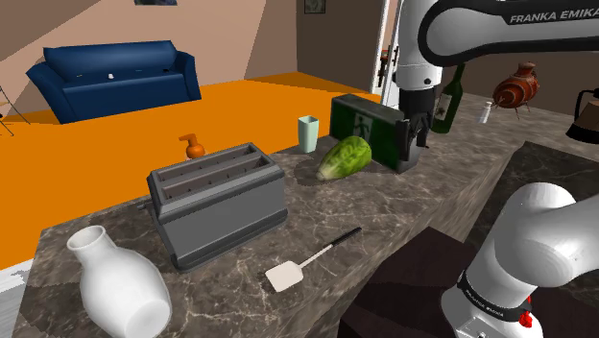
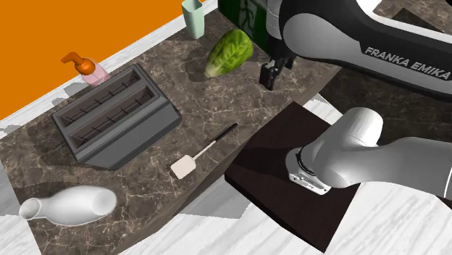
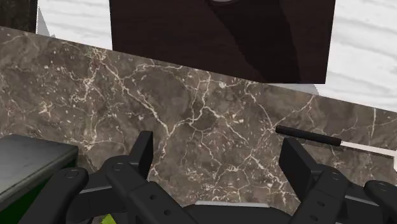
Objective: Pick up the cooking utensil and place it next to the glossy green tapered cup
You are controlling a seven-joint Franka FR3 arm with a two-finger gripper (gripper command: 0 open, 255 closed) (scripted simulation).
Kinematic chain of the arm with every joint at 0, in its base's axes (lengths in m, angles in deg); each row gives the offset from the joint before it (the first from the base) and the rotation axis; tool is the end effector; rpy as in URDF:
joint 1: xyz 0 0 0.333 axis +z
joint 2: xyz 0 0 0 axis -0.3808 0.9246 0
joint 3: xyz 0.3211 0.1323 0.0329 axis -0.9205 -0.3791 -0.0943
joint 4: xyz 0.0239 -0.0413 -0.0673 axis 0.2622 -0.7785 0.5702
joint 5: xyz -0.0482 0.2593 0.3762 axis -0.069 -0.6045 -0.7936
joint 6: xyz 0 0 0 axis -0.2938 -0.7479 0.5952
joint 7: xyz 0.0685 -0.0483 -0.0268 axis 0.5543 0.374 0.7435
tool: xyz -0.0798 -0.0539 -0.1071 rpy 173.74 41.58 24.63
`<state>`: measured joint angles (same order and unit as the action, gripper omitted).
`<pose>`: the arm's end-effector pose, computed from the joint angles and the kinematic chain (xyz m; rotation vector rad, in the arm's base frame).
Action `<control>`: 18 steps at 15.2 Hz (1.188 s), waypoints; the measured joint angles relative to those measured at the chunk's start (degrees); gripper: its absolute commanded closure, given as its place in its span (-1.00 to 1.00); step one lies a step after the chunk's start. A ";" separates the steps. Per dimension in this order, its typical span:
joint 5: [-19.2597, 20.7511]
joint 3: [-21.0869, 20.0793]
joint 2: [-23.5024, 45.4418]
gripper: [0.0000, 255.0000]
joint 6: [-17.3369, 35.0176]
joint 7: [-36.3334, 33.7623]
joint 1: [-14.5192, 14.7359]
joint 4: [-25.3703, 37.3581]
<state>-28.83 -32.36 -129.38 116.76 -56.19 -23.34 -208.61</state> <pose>0.3313 -0.0315 0.5211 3.1024 -0.0786 -0.2710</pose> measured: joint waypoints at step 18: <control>-1.75 -4.83 19.48 -1.00 25.86 27.38 18.56 -2.34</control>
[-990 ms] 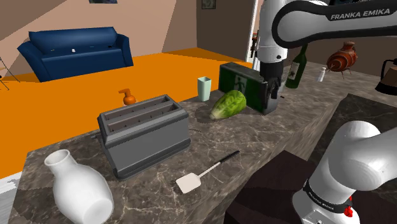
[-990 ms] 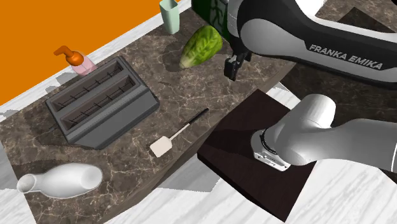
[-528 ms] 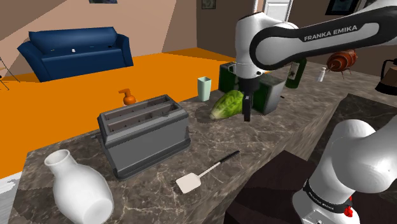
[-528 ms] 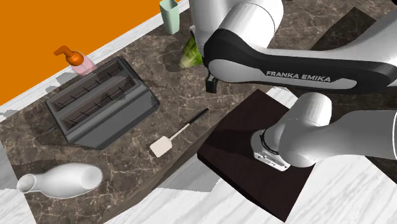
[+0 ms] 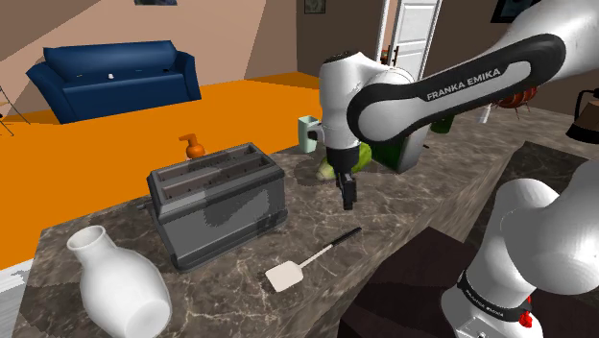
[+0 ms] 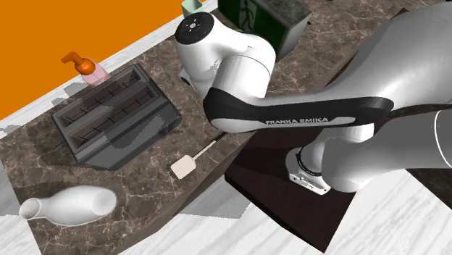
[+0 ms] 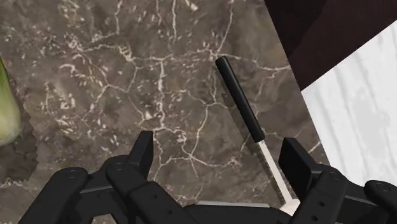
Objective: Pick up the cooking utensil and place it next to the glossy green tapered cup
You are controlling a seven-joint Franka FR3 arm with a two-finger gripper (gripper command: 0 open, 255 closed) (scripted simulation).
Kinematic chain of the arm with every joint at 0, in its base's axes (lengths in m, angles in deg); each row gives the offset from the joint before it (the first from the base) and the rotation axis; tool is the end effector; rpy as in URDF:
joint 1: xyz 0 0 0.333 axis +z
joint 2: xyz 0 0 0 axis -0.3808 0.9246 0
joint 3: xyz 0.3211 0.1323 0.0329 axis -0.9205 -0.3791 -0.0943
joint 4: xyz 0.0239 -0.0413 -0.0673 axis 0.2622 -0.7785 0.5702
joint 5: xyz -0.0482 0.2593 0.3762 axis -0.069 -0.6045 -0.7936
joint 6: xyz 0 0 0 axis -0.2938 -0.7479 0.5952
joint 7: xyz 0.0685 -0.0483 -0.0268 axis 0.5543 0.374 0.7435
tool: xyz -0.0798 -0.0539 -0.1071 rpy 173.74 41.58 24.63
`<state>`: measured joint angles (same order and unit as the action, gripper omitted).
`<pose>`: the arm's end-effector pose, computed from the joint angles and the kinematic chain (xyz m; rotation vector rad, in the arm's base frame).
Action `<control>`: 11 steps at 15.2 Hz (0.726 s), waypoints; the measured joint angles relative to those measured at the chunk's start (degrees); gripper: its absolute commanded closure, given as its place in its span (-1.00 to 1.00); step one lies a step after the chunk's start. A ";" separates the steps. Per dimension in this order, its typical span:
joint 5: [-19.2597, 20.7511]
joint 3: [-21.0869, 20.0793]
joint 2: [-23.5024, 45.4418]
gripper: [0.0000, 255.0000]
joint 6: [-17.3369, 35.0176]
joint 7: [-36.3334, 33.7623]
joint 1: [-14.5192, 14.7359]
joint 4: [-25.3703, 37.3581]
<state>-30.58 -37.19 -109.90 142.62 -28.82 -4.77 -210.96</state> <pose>0.4132 0.1452 0.3979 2.8374 1.2456 -0.1643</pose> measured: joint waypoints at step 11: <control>-1.08 -4.69 7.91 -1.00 14.30 15.50 9.93 -3.24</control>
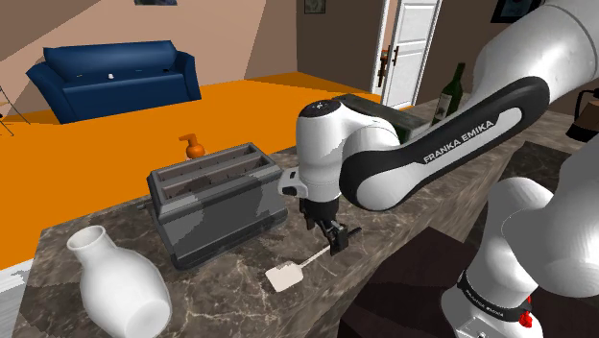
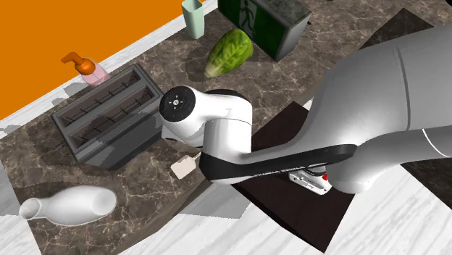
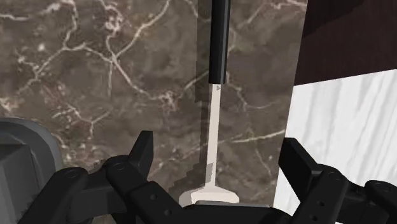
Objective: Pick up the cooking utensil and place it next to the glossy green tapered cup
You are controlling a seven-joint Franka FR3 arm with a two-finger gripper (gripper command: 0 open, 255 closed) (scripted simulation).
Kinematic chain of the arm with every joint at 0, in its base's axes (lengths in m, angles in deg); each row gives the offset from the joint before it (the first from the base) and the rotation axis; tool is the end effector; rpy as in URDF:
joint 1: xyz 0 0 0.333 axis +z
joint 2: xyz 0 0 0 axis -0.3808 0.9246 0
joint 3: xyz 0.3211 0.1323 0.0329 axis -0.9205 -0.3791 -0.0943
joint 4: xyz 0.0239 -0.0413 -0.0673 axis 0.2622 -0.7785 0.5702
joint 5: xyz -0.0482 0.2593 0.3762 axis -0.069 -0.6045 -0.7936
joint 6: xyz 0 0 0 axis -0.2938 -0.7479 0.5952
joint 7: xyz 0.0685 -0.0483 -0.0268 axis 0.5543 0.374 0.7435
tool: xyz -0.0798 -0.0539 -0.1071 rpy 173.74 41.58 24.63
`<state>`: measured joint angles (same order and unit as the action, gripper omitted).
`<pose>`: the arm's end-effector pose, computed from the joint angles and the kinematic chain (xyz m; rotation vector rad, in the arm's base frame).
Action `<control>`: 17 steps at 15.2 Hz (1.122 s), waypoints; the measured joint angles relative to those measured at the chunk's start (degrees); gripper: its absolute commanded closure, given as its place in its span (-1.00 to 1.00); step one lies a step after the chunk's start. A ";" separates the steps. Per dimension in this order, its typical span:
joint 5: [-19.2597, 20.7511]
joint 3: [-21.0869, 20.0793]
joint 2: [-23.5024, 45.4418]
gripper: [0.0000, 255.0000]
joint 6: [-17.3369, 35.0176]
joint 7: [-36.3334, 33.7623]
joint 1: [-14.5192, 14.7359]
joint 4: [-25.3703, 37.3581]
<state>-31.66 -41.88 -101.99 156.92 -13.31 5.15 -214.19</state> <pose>0.3822 0.2579 0.3258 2.4229 1.9311 -0.0823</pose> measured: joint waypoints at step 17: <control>0.47 -0.27 3.32 1.00 6.07 -0.07 0.00 -2.66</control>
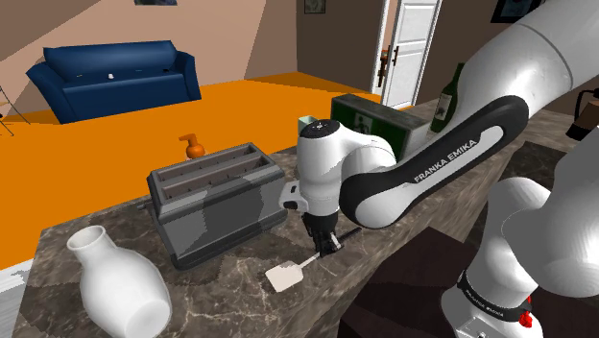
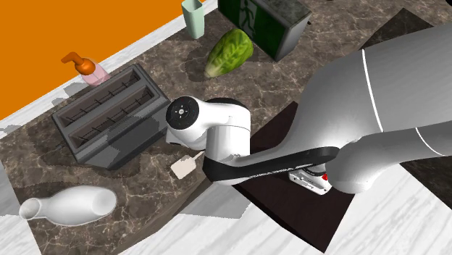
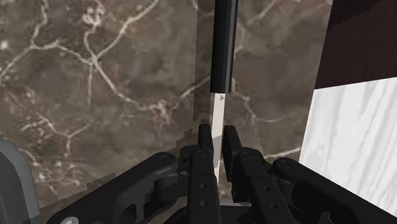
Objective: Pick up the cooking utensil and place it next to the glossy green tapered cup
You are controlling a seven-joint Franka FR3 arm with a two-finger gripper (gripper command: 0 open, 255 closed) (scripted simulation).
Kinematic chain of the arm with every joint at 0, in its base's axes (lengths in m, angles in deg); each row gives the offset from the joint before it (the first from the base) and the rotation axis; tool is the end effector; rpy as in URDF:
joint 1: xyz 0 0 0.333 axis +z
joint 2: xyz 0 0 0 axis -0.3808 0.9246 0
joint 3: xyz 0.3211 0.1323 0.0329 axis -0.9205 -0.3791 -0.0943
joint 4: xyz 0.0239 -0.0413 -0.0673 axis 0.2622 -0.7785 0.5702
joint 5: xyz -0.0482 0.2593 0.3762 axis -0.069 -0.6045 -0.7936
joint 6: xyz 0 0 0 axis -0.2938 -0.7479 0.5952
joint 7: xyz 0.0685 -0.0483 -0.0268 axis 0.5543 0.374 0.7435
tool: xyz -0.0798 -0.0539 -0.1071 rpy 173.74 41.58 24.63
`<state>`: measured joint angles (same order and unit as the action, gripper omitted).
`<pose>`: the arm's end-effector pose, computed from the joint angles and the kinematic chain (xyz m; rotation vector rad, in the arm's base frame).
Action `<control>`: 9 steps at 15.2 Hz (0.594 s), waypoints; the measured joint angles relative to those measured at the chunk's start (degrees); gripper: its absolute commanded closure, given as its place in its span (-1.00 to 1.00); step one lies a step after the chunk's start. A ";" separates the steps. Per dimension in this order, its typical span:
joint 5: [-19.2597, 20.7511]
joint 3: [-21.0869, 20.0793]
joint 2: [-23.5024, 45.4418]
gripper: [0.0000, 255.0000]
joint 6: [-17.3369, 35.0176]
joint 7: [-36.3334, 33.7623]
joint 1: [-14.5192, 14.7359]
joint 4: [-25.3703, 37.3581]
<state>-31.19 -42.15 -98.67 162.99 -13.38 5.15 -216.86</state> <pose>0.3781 0.2571 0.2857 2.4114 1.9457 -0.0797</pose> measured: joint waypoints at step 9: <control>-0.20 0.07 -1.27 1.00 -1.80 0.19 0.08 0.56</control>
<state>-31.39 -42.07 -99.94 161.19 -13.18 5.23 -216.30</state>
